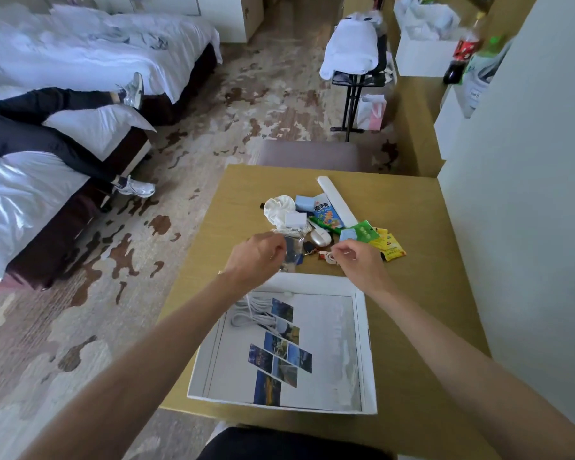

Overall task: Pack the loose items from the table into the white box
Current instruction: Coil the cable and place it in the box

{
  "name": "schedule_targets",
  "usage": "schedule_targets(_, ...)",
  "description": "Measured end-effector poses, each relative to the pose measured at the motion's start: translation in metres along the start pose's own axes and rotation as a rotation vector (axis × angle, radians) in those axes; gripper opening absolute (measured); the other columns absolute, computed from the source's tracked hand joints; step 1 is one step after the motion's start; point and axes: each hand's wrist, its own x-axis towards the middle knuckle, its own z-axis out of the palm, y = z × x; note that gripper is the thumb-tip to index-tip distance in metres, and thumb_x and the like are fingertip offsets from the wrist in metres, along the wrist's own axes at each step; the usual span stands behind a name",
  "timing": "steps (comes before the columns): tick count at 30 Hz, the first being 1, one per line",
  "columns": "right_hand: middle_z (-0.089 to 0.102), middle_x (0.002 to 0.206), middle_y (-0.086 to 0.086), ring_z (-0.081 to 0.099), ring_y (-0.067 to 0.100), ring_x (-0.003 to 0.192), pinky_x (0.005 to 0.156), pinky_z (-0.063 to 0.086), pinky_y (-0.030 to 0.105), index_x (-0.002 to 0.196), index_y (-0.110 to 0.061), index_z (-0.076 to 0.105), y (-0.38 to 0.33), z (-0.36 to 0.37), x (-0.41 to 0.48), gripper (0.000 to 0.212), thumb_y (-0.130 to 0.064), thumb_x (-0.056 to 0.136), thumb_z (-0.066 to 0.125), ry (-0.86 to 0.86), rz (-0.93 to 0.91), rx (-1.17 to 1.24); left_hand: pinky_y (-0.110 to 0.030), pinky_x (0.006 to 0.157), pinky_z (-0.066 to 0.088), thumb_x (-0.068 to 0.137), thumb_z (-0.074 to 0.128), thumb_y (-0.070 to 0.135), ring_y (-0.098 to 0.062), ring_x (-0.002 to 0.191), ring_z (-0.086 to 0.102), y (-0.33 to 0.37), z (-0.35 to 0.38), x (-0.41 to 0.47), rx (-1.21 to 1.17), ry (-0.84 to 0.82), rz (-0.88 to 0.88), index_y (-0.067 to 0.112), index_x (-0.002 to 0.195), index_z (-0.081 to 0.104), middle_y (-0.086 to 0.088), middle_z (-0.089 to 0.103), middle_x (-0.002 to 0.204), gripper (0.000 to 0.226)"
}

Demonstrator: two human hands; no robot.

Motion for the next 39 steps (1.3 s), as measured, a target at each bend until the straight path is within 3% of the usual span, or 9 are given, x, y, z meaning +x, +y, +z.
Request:
schedule_targets(3, 0.071, 0.103, 0.000, 0.063, 0.013, 0.096, 0.084, 0.052, 0.030, 0.104, -0.013, 0.070, 0.023, -0.003, 0.018, 0.017, -0.016, 0.094, 0.056, 0.003, 0.095, -0.082, -0.033, 0.059, 0.052, 0.090, 0.045, 0.018, -0.021, 0.076, 0.060, 0.005, 0.020, 0.029, -0.013, -0.152, -0.038, 0.019, 0.085, 0.059, 0.004, 0.064, 0.090, 0.015)
schedule_targets(8, 0.069, 0.113, 0.011, 0.062, 0.023, 0.103, 0.086, 0.050, 0.033, 0.113, -0.006, 0.067, 0.051, -0.001, 0.041, 0.024, -0.007, 0.095, 0.051, 0.011, 0.194, -0.293, -0.044, 0.087, 0.052, 0.090, 0.041, 0.026, -0.023, 0.106, 0.058, -0.001, 0.066, 0.074, -0.028, -0.492, -0.110, 0.020, 0.105, 0.062, -0.001, 0.063, 0.114, 0.025)
schedule_targets(12, 0.065, 0.121, 0.013, 0.060, 0.029, 0.110, 0.088, 0.051, 0.039, 0.125, -0.010, 0.062, 0.063, 0.000, 0.061, 0.034, -0.008, 0.092, 0.055, -0.035, 0.233, -0.495, -0.045, 0.088, 0.051, 0.089, 0.043, 0.026, -0.028, 0.107, 0.059, -0.005, 0.108, 0.105, 0.006, -0.611, -0.078, 0.018, 0.109, 0.059, -0.007, 0.063, 0.115, 0.027)
schedule_targets(15, 0.062, 0.119, 0.010, 0.058, 0.029, 0.110, 0.086, 0.051, 0.040, 0.125, -0.012, 0.059, 0.070, 0.007, 0.076, 0.035, -0.011, 0.090, 0.060, -0.074, 0.235, -0.641, -0.044, 0.084, 0.051, 0.090, 0.049, 0.038, -0.030, 0.109, 0.059, -0.008, 0.134, 0.121, -0.006, -0.631, -0.049, 0.016, 0.115, 0.054, -0.008, 0.061, 0.117, 0.034)
schedule_targets(19, 0.058, 0.117, 0.009, 0.060, 0.029, 0.104, 0.077, 0.049, 0.038, 0.123, -0.017, 0.058, 0.081, 0.015, 0.091, 0.033, -0.020, 0.090, 0.060, -0.184, 0.246, -0.776, -0.038, 0.070, 0.042, 0.093, 0.042, 0.051, -0.034, 0.100, 0.062, -0.002, 0.163, 0.135, -0.086, -0.565, -0.111, 0.014, 0.108, 0.045, -0.013, 0.065, 0.110, 0.040)
schedule_targets(23, 0.053, 0.118, 0.010, 0.058, 0.030, 0.103, 0.076, 0.048, 0.038, 0.118, -0.016, 0.059, 0.091, 0.020, 0.095, 0.027, -0.022, 0.092, 0.058, -0.209, 0.203, -0.873, -0.039, 0.072, 0.041, 0.090, 0.044, 0.057, -0.035, 0.101, 0.062, 0.003, 0.176, 0.140, -0.086, -0.604, -0.200, 0.011, 0.111, 0.043, -0.014, 0.065, 0.110, 0.050)
schedule_targets(31, 0.054, 0.113, 0.006, 0.057, 0.024, 0.093, 0.071, 0.051, 0.038, 0.110, -0.014, 0.065, 0.098, 0.000, 0.075, 0.020, -0.020, 0.091, 0.062, -0.146, 0.032, -0.705, -0.036, 0.066, 0.042, 0.085, 0.055, 0.046, -0.034, 0.097, 0.062, -0.003, 0.166, 0.135, -0.050, -0.636, -0.201, 0.012, 0.111, 0.039, -0.013, 0.065, 0.106, 0.046)
schedule_targets(35, 0.053, 0.108, 0.000, 0.055, 0.013, 0.076, 0.061, 0.039, 0.022, 0.100, -0.015, 0.066, 0.101, -0.019, 0.064, 0.014, -0.013, 0.087, 0.067, -0.101, 0.025, -0.591, -0.040, 0.070, 0.048, 0.087, 0.052, 0.048, -0.031, 0.094, 0.061, -0.001, 0.155, 0.124, -0.133, -0.681, -0.204, 0.015, 0.107, 0.041, -0.011, 0.063, 0.104, 0.040)
schedule_targets(39, 0.050, 0.102, -0.003, 0.056, 0.013, 0.081, 0.063, 0.036, 0.012, 0.095, -0.014, 0.066, 0.094, -0.037, 0.054, 0.008, -0.010, 0.089, 0.065, -0.018, 0.073, -0.369, -0.032, 0.071, 0.048, 0.089, 0.052, 0.047, -0.015, 0.084, 0.057, 0.014, 0.141, 0.111, -0.330, -0.635, -0.209, 0.021, 0.106, 0.050, -0.001, 0.061, 0.107, 0.032)
